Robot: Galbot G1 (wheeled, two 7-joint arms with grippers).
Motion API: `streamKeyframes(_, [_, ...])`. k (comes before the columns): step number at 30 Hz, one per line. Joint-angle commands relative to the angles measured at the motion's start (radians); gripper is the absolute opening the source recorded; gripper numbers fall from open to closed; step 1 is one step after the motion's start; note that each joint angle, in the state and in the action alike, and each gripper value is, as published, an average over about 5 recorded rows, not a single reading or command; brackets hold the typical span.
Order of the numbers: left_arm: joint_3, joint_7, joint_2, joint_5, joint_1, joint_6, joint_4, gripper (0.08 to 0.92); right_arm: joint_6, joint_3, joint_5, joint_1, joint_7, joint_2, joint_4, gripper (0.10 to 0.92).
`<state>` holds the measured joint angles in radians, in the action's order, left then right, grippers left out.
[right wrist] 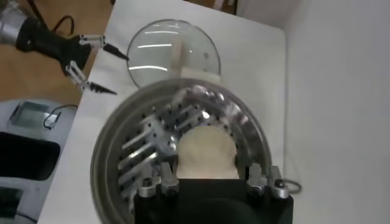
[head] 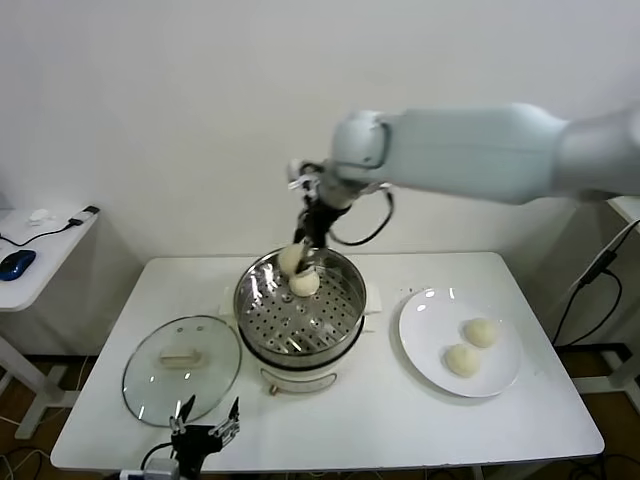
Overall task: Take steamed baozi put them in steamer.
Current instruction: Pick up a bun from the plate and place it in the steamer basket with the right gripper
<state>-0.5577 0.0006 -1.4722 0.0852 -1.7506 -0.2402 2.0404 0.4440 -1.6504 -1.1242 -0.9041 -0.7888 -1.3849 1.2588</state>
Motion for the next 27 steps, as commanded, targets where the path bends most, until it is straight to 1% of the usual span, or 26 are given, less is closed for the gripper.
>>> streamKeyframes(1, [0.002, -0.001, -0.004, -0.001, 0.000, 0.001, -0.002, 0.823, 0.080, 0.013, 0.015, 0.173, 0.100, -0.203, -0.135, 0.636])
streamKeyframes(6, [0.003, -0.001, -0.003, -0.001, 0.002, 0.002, -0.011, 0.823, 0.094, 0.009, 0.048, 0.246, 0.113, -0.213, -0.191, 0.636])
streamKeyframes(20, [0.011, -0.001, -0.004, -0.001, 0.009, -0.003, -0.021, 0.823, 0.100, 0.007, 0.082, 0.294, 0.129, -0.216, -0.198, 0.636])
streamKeyframes(23, [0.010, -0.001, -0.004, -0.001, 0.007, -0.003, -0.018, 0.823, 0.079, 0.019, 0.090, 0.285, 0.132, -0.203, -0.195, 0.671])
streamKeyframes(27, [0.008, -0.001, -0.004, -0.001, 0.002, -0.002, -0.013, 0.823, 0.008, 0.012, 0.100, 0.202, 0.051, -0.149, -0.159, 0.772])
